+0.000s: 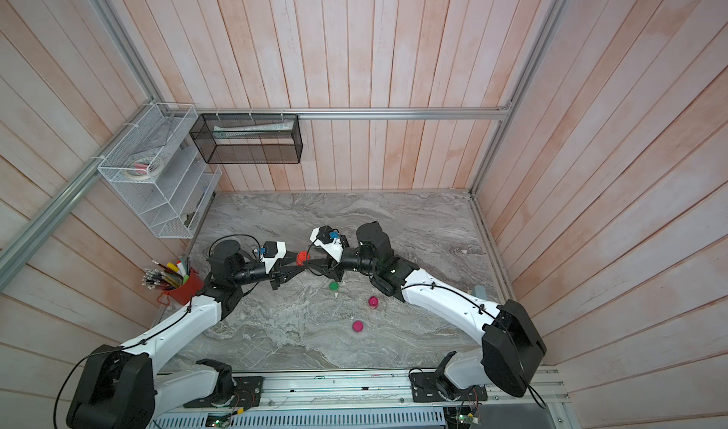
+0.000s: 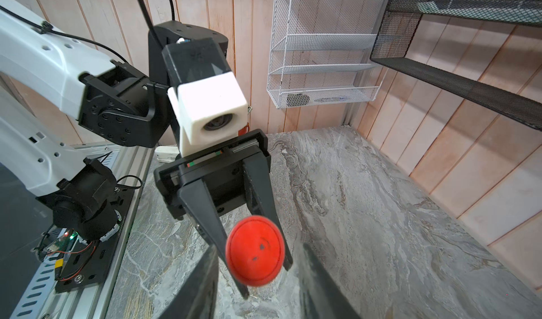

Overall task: Close the paint jar lid
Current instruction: Screw the lid onto the paint jar.

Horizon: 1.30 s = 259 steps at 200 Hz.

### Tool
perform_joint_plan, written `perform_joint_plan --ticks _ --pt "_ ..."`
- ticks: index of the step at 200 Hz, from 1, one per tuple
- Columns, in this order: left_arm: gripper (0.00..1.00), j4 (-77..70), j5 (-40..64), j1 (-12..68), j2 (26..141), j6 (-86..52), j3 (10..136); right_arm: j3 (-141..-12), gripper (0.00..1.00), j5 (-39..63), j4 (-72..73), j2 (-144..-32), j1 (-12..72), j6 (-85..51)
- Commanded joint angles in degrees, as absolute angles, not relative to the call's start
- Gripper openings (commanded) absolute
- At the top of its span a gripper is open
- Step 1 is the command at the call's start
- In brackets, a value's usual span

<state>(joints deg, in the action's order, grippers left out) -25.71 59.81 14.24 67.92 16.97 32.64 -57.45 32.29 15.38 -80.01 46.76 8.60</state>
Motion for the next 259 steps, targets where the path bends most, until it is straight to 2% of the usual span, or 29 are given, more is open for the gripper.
perform_joint_plan --ticks 1,259 --pt "0.28 -25.74 60.59 14.15 67.62 17.53 33.91 -59.58 0.45 33.66 14.98 -81.07 46.86 8.32" --pt "0.28 -27.18 58.70 14.15 66.81 17.40 33.27 -62.64 0.30 27.81 11.61 -85.20 49.50 7.88"
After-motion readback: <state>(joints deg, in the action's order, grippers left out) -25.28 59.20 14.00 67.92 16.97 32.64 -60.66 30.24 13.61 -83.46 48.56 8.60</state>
